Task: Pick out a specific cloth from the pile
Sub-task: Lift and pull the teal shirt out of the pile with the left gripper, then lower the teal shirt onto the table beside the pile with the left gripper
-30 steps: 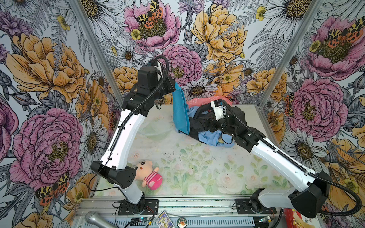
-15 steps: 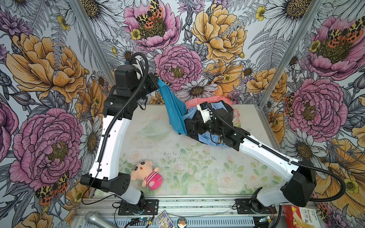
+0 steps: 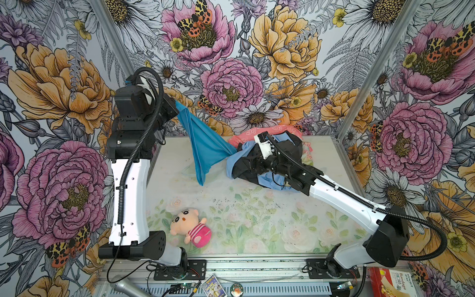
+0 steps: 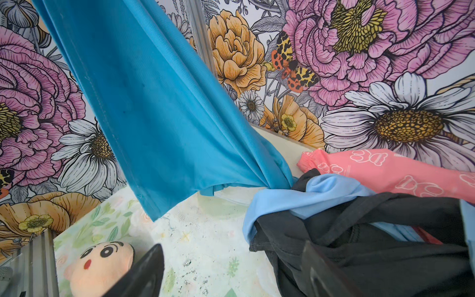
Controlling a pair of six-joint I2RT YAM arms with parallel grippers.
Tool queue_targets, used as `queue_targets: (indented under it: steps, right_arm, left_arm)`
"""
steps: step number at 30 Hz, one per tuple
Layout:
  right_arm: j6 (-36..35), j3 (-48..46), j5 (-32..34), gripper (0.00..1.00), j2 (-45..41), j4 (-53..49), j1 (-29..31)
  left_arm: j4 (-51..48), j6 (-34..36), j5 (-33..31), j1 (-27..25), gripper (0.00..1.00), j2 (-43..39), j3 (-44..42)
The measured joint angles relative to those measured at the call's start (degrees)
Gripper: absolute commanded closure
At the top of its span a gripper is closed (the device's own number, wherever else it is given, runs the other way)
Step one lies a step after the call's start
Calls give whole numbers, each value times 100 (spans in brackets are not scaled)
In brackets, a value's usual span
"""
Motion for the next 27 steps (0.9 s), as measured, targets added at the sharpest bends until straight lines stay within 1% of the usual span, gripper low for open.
queue_targets:
  steps: [8,17,20,27]
  right_arm:
    - [-164,-302,-7,14,-264,17,-4]
    - [-184,-549,-667,13,-623,-146,-240]
    - [-190,-629,-837,14,-748,-295,-280]
    - [-190,-835,-962,14,-874,-540,-356]
  left_arm:
    - [-44,24,2,664,100,-57,-133]
    - [-52,107,-44,1187,100,-63,-120]
    - [-83,109,-94,1349,100,-61,-15]
    - [-118,109,-177,1563,100,11,533]
